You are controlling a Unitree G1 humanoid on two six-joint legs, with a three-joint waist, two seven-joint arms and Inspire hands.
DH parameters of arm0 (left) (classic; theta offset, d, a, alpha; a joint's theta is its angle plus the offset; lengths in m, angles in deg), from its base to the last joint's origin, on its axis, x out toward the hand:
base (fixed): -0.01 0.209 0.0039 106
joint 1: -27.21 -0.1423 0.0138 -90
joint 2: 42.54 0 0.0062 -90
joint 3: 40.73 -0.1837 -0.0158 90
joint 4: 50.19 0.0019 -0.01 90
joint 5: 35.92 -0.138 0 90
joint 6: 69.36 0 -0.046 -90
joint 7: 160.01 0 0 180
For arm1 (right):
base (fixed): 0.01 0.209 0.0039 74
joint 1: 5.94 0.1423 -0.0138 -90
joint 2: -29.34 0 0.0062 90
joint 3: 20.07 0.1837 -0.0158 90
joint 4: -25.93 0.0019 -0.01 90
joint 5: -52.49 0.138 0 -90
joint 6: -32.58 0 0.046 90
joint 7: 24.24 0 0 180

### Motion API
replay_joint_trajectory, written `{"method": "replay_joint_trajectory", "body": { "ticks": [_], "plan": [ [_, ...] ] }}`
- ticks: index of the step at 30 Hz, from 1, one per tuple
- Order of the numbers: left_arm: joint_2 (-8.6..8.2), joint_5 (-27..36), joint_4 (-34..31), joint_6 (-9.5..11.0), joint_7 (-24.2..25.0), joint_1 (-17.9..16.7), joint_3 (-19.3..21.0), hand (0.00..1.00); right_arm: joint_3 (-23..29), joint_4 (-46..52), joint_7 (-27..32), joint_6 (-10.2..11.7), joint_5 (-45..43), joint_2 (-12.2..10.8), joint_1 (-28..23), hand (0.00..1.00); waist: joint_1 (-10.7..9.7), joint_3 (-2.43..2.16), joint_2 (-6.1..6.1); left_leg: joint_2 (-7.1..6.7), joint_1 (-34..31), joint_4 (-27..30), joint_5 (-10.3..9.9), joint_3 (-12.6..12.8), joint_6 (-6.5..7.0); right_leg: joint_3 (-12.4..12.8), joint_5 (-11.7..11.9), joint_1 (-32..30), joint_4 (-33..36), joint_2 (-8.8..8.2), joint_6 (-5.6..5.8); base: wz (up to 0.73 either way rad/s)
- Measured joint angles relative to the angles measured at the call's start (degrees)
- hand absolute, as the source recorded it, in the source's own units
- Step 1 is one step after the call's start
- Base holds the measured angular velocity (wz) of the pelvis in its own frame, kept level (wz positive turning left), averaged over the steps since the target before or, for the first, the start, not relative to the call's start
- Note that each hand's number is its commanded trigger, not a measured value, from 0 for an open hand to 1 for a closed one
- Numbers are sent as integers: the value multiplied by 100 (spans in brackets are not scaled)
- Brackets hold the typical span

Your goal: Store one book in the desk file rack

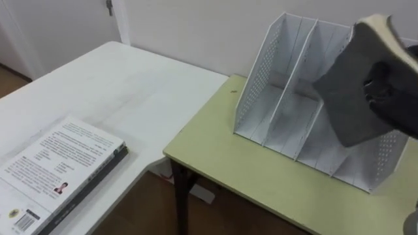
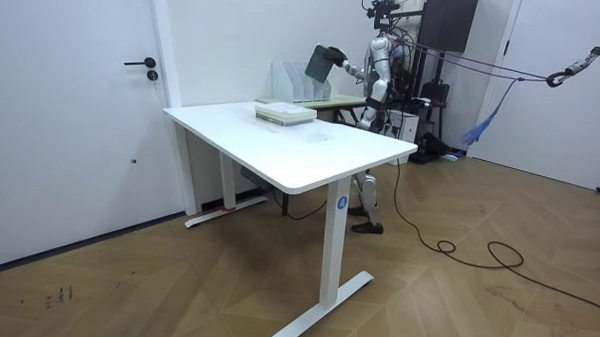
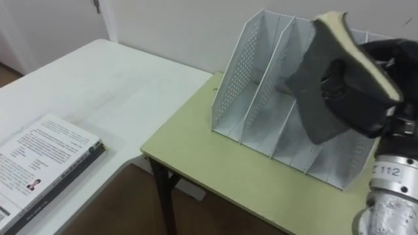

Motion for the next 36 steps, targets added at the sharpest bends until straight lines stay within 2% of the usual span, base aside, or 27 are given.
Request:
{"method": "replay_joint_trajectory", "body": {
  "ticks": [4, 10, 16, 22, 27, 36],
  "plan": [
    [-6, -8, 77, 9, -66, 13, 25, 0, 140, 96, 378, 5, -127, 10, 19, 100, 16, -21, -36, 1, 8, 0, -2, 2, -3, 27, 4, 2, -4, 11, -5, -3],
    [-19, -8, 223, 25, -111, 41, 110, 0, 321, 96, 792, 21, -127, 21, 123, 100, 11, -10, -82, 8, 87, -1, -4, 1, -7, 27, 8, 42, -37, 17, -7, 0],
    [-19, -4, 285, 28, -116, 61, 117, 0, 322, 96, 911, 25, -126, 21, 123, 100, 24, -9, -84, 17, 108, -8, -6, 1, -9, 26, 24, 99, -98, 27, -17, 0],
    [-45, -7, 343, 50, -112, 66, 183, 0, 322, 96, 979, 131, -126, 20, 149, 100, 35, -3, -88, 29, 106, -8, -10, -7, -16, 13, 32, 143, -112, 34, -24, 0],
    [-70, -3, 408, 46, -188, 109, 226, 0, 329, -217, 1078, 152, -114, 21, 517, 100, 18, 9, -90, 31, 89, -23, -11, -32, -18, 13, 35, 162, -199, 40, -22, 1],
    [-69, -10, 649, 43, -257, 262, 261, 0, 327, -327, 1081, 151, -95, 44, 572, 100, 58, 14, -127, 30, 91, -37, -10, -70, -18, -9, 36, 158, -198, 40, -20, 0]
  ]
}}
